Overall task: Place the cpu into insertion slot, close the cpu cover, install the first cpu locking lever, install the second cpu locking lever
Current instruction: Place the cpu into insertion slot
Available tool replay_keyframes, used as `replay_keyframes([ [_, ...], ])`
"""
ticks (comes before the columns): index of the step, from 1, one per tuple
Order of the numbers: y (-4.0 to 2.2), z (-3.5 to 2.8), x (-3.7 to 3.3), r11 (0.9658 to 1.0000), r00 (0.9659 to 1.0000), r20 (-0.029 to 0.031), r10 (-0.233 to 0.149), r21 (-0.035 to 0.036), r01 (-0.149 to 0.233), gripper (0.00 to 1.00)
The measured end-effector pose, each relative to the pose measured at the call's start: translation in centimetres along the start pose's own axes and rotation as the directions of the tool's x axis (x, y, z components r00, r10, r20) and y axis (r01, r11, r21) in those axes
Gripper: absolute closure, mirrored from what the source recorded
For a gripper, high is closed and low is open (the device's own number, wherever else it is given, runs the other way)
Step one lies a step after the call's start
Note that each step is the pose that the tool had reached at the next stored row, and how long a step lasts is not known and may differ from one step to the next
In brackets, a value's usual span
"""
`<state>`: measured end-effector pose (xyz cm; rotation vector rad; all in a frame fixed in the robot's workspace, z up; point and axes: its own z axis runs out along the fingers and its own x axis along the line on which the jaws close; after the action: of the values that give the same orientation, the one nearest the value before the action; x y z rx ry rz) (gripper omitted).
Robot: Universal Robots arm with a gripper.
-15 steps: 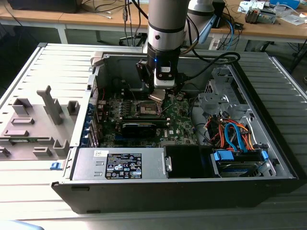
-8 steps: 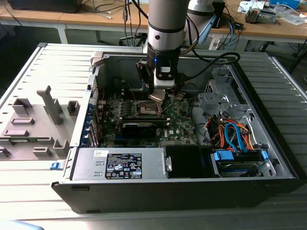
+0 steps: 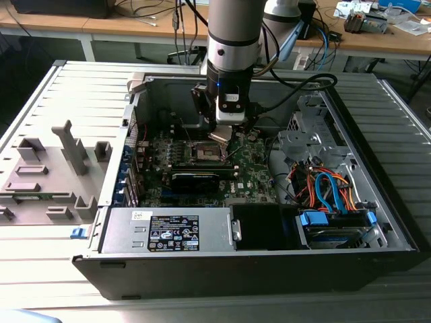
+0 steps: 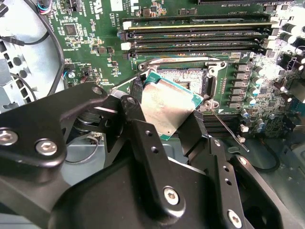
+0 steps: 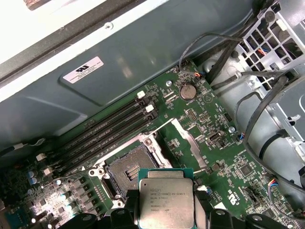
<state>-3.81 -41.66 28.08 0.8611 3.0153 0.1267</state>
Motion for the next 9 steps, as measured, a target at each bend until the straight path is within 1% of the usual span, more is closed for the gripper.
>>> replay_keyframes([
  [9,0.0,0.0,0.0,1.0,1.0,0.0008,0.009,-0.0001,-0.009,0.45],
])
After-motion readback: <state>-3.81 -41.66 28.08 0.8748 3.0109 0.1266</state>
